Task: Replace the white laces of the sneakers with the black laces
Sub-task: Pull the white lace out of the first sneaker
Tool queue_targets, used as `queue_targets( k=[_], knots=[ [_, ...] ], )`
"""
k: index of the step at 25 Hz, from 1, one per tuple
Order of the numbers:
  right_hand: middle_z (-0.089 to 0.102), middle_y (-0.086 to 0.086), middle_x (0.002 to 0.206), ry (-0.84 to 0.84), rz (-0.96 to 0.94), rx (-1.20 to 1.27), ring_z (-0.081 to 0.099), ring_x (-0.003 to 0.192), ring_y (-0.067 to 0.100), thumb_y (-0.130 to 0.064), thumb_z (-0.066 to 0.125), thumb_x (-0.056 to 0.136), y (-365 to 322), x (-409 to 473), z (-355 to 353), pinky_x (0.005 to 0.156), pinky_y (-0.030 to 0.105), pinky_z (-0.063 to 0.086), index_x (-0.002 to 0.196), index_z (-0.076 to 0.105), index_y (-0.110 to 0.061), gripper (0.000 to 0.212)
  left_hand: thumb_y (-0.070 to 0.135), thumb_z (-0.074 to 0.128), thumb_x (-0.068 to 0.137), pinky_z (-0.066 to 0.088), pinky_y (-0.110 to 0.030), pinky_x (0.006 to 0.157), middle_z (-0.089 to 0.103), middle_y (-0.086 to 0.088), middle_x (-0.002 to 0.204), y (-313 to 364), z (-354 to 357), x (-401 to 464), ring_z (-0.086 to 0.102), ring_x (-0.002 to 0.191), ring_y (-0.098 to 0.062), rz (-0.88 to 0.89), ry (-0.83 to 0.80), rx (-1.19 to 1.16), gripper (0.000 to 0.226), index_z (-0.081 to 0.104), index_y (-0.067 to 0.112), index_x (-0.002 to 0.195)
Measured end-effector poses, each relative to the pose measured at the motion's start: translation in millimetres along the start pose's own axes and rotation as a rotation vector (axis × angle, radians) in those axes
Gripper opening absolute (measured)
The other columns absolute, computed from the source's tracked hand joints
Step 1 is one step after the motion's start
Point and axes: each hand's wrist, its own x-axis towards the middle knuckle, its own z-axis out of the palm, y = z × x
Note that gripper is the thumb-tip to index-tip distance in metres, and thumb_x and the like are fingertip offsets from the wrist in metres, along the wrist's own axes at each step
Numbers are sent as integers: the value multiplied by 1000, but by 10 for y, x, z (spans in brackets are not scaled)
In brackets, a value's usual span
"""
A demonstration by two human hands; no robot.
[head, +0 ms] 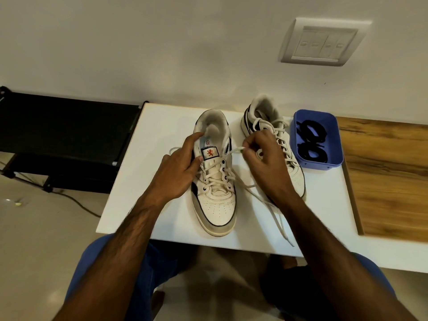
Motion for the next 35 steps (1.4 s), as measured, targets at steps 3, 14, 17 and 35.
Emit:
queue_targets(
  k=[3,14,17,35],
  knots=[
    [50,-4,99,-125,-191,-326,50,95,16,-31,63,89,-23,-96,174,80,40,40,108,64,-24,21,31,46,107,50,-54,96,66,7,124,-14,18,10,65,107,-19,-5,4,-33,47,26,42,149],
    [49,1,100,-161,-281,-564,49,96,22,-32,65,82,-74,-116,378,81,41,35,90,68,-23,12,31,44,107,45,-58,103,62,7,132,-36,36,20,62,115,-22,-1,11,-22,46,24,45,147],
    [47,-3,96,42,-79,-172,49,94,14,-32,59,82,14,-2,186,81,48,44,85,64,-21,12,29,43,107,44,-58,101,62,9,126,-37,23,21,62,110,-20,7,8,1,47,25,41,149],
    [51,1,91,34,44,-12,52,82,13,-14,60,86,19,11,47,73,29,45,84,60,-14,2,29,43,107,44,-58,100,63,9,127,-40,30,24,63,109,-20,-1,6,1,47,25,41,148]
  ],
)
